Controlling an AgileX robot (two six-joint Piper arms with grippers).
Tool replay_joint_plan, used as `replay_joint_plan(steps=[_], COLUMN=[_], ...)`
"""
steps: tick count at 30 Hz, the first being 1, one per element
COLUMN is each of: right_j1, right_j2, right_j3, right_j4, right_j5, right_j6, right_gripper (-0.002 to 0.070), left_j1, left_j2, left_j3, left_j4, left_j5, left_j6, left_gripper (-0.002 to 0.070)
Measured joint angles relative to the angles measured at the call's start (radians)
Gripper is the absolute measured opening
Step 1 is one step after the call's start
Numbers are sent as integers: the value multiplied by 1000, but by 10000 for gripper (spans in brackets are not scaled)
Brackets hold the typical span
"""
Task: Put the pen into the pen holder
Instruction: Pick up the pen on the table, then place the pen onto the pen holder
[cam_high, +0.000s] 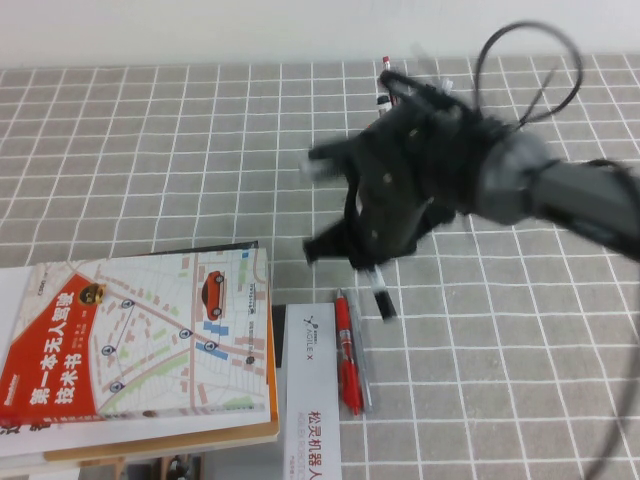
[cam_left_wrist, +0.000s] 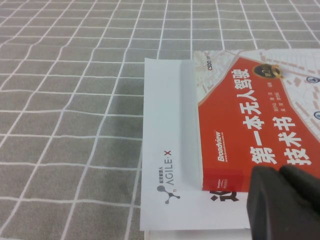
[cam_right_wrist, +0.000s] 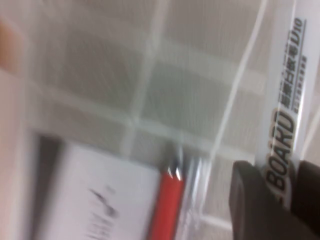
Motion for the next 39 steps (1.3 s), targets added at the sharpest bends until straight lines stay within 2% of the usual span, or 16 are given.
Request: replay_joint_plan(steps=[3,10,13,16,19,26,32,39], right_j1=[16,20,-11,-76,-147,-294,-355,-365], right_j2=[-131,-494,-587,-632,-627,-513,-338,-165], right_j3=[93,493,613,675,689,691,691,691], right_j4=[-55,-260,-338,-326,-300,-271,-118,-85], right_j5=[-154,-587,-781,-927,-1062,-1580,-1740,-1909], right_j6=[53,187,196,198,200,140,34,-67], right_gripper=[102,102,101,101,101,101,101,101], left_j1=[0,0,0,0,0,0,0,0], left_j2=[0,0,0,0,0,0,0,0], left_j3=[0,0,0,0,0,0,0,0], left_j4=[0,0,0,0,0,0,0,0], left_j5=[0,0,0,0,0,0,0,0], left_j6=[0,0,0,0,0,0,0,0], left_gripper=[-3,-3,-3,-3,-3,-3,-3,-3])
